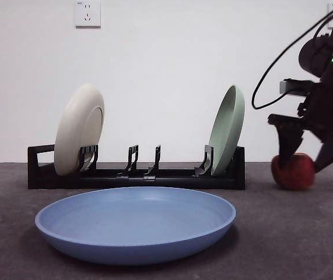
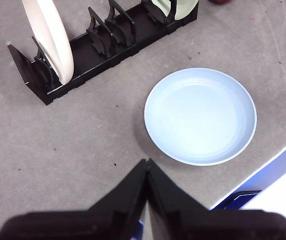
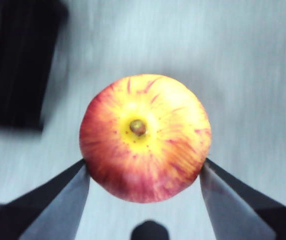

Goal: Take the blue plate from the plate rack,put the plate on the table,take the apple from the table,put the apple in the plate

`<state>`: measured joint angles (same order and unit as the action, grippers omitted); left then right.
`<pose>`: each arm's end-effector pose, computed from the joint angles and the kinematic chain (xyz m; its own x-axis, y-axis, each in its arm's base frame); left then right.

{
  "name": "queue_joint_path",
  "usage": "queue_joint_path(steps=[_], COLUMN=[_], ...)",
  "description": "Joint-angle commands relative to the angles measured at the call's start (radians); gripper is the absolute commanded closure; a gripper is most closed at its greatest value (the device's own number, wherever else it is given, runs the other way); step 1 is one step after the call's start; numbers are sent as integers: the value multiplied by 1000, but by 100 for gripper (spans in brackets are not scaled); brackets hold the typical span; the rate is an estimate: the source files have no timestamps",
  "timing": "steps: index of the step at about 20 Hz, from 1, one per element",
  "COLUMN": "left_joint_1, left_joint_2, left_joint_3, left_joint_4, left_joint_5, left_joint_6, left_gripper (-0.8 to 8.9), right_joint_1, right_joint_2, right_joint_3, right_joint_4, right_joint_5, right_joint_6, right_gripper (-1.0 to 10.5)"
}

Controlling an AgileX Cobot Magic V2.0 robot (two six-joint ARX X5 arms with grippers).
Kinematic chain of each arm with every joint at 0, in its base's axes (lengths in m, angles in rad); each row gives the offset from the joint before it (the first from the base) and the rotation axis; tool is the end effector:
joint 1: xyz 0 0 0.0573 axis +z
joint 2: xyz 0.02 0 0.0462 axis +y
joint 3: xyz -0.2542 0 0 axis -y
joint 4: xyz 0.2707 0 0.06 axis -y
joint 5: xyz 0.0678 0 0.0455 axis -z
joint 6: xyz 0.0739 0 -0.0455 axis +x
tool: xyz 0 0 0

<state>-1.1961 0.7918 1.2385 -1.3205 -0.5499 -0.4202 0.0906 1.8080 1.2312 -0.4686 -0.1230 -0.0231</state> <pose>0.0885 -0.1195 0.3551 0.6866 -0.3180 -0.6537 0.4978 0.8610 0.1040 0.4076 0.0461 0.1311 0.4846 0.1672 -0.8586 -0.1709 0.9807 0.0945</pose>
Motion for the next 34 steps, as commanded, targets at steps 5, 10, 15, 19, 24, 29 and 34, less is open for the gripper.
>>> queue_joint_path(steps=[5, 10, 15, 19, 24, 29, 34], left_joint_1=[0, 0, 0, 0, 0, 0, 0], left_joint_2=[-2, -2, -2, -2, -2, -2, -2], left_joint_3=[1, 1, 1, 1, 1, 1, 1], left_joint_4=[4, 4, 4, 4, 4, 4, 4], left_joint_5=[0, -1, 0, 0, 0, 0, -1], left_joint_6=[1, 1, 0, -3, -21, -27, -26], left_gripper=[822, 822, 822, 822, 822, 822, 822], right_joint_1=[23, 138, 347, 515, 660, 716, 741], right_joint_2=[-358, -653, -783, -770, -711, -567, -409], right_joint_3=[-11, -11, -13, -58, -272, -406, -406], right_joint_4=[-332, -497, -541, -453, -156, 131, 282], right_joint_5=[-3, -8, -7, 4, 20, 22, 23], right_joint_6=[67, 132, 219, 280, 313, 312, 312], right_gripper=[955, 954, 954, 949, 948, 947, 946])
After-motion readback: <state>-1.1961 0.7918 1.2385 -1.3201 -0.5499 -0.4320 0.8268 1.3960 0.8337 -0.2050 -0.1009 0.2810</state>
